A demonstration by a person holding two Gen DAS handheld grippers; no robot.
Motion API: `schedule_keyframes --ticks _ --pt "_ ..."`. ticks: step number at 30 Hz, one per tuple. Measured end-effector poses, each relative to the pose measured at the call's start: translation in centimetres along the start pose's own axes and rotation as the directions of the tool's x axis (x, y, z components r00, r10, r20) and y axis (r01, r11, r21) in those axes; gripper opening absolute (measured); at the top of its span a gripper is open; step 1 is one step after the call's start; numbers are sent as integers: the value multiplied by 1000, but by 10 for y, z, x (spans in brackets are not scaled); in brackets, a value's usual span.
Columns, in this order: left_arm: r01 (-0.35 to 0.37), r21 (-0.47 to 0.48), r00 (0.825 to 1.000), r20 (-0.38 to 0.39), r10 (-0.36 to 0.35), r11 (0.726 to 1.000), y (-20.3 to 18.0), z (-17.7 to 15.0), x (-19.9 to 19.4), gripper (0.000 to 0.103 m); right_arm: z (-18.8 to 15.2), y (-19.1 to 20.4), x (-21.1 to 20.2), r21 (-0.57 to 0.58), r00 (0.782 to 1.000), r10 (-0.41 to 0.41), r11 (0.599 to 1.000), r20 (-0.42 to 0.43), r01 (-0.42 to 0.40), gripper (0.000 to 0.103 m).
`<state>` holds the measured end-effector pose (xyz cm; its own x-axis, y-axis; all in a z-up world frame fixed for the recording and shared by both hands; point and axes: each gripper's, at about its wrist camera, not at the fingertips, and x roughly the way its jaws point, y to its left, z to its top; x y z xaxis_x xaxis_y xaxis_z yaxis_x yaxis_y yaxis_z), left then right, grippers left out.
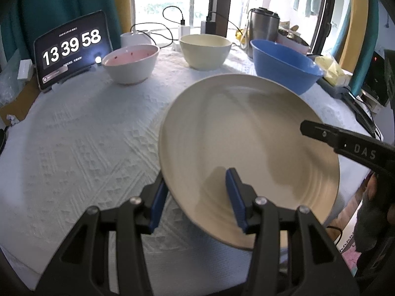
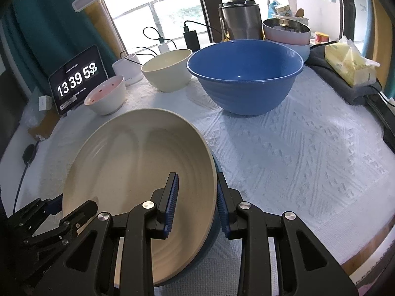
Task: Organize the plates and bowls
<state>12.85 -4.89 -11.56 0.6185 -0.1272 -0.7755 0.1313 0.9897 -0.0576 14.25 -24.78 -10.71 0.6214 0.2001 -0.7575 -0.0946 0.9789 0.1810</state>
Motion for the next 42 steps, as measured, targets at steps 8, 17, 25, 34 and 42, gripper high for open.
schedule_keyframes --ticks 8,17,25,34,42 --pt "-12 20 1000 -12 13 1000 -1 -2 1 49 -1 -1 -5 -3 1000 7 1000 6 -6 32" --pt "-20 18 1000 13 20 1000 2 -1 -6 53 1 -3 -16 -6 999 -18 1000 43 18 32" --pt "-33 -18 999 38 34 999 10 3 -9 54 0 -11 -15 17 999 -27 1000 42 26 32" --pt "-6 -77 1000 7 7 997 18 5 2 61 0 -22 -8 55 999 -38 998 23 37 33" --pt "0 -80 999 -34 -3 997 16 4 14 66 -3 -22 7 69 1000 -21 997 -14 22 35"
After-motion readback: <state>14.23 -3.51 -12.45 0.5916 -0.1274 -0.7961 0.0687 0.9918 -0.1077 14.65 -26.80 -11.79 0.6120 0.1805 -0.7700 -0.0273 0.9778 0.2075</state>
